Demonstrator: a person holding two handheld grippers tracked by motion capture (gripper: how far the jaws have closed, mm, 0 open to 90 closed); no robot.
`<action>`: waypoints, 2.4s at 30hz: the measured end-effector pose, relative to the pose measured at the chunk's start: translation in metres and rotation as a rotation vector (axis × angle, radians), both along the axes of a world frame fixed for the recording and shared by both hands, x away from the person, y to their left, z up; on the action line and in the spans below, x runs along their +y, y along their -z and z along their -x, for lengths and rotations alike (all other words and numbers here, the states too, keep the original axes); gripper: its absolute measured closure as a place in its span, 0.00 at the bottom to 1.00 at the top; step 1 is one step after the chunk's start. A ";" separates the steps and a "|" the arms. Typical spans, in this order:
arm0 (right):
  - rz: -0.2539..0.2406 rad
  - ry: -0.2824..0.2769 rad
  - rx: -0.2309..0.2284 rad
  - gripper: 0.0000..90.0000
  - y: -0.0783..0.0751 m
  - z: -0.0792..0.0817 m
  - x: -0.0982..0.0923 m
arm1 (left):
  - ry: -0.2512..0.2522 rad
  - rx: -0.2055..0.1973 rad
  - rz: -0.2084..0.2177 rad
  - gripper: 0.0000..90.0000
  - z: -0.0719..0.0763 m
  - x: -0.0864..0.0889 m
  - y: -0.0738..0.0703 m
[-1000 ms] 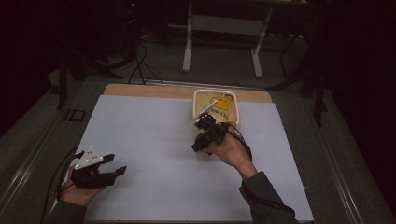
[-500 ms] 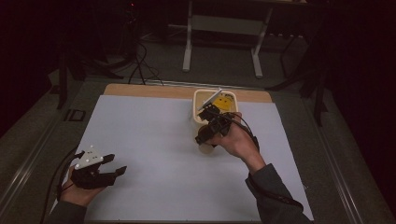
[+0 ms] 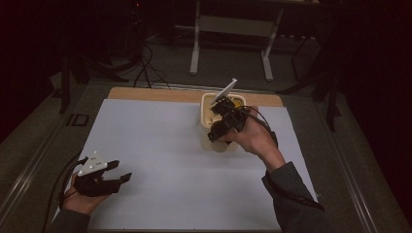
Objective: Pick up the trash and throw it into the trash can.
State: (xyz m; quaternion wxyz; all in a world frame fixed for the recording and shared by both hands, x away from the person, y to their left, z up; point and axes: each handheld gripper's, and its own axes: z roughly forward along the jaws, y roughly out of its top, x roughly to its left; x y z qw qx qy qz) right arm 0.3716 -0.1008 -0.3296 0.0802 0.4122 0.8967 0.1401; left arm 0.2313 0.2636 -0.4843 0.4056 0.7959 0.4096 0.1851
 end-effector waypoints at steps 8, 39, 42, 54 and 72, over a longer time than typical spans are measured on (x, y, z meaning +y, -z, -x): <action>0.009 0.000 -0.009 0.19 -0.017 -0.002 -0.004 | -0.001 0.002 0.001 0.39 0.000 0.000 0.000; 0.002 0.068 -0.009 0.19 -0.042 -0.021 -0.023 | -0.004 0.006 0.005 0.39 0.000 0.001 0.000; -0.004 0.078 -0.008 0.19 -0.043 -0.025 -0.025 | -0.003 0.006 0.004 0.39 0.000 0.002 0.000; -0.020 0.120 -0.010 0.19 -0.052 -0.038 -0.033 | 0.001 0.007 -0.001 0.39 0.000 0.002 0.000; -0.039 0.213 -0.014 0.19 -0.057 -0.071 -0.038 | 0.004 0.007 -0.003 0.39 0.000 0.002 0.001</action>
